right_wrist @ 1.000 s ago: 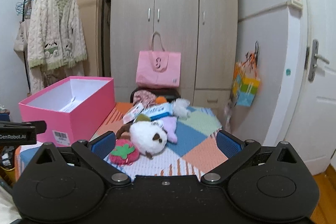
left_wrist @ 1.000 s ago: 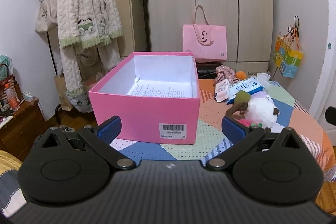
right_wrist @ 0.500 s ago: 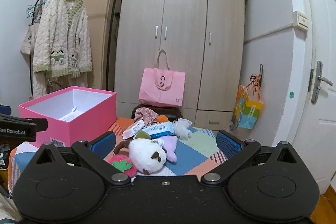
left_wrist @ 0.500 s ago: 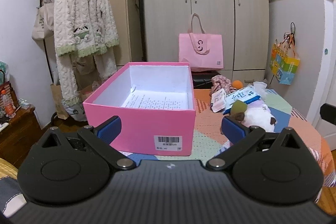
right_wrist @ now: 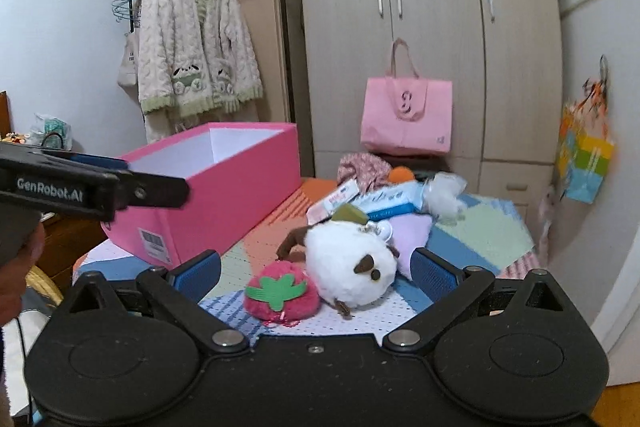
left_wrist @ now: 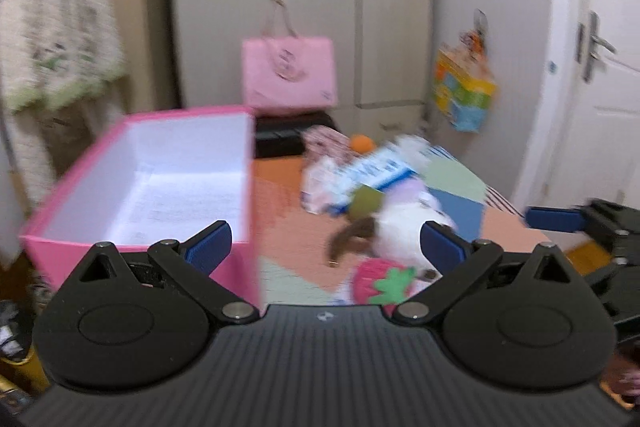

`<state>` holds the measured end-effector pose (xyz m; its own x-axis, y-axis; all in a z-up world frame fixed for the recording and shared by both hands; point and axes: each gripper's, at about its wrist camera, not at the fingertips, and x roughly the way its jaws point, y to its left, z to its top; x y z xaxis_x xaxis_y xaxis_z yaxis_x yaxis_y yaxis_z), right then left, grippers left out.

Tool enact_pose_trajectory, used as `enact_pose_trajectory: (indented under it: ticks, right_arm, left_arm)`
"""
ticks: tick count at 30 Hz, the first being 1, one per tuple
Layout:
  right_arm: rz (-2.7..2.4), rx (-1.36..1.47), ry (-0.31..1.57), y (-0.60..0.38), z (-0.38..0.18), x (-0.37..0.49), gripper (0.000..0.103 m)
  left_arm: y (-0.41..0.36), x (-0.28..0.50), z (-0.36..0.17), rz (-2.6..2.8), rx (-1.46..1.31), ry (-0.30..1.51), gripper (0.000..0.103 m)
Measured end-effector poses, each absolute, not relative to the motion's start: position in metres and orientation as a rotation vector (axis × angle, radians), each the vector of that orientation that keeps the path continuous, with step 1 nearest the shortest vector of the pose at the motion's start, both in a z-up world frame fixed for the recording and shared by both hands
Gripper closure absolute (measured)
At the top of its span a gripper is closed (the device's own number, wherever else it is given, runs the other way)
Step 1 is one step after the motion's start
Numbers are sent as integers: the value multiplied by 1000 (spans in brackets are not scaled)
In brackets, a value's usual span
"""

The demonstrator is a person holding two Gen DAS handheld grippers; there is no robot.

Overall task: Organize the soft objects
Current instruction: 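Reach the left gripper to the white plush toy and close on it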

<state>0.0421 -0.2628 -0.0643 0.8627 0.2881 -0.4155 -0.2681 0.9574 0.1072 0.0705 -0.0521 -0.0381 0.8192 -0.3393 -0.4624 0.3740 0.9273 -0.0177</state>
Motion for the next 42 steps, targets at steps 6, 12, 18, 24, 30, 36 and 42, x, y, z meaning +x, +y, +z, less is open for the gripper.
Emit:
enact_pose_trajectory:
  ticks: [6,12,18,24,30,36,42]
  right_arm:
    - [317,105,490,-266,-91,79,13]
    - [301,150,506,-274,-114,105,13]
    - [335,163,526,-274,-128,118,18]
    - [307,149,511,-274,-134,119,33]
    - [286,91,483,-267,-132,114,36]
    - [268,48,434,-262,-122,106,35]
    - [253,-2,380,-256,-105,99,31]
  left_arm:
    - [-89,110,-61,-527,56,567,6]
    - [-112,147,-87,-562,63,612,14]
    - [-115,159,-103,-612,20,659,24]
    - [-125,161,-110,-600,56,671,25]
    - [-133,157,-114,-599,75,672,27]
    - [-130,149,-103,-605,76,631,27]
    - [-127,141,-85,-615,84,584,27]
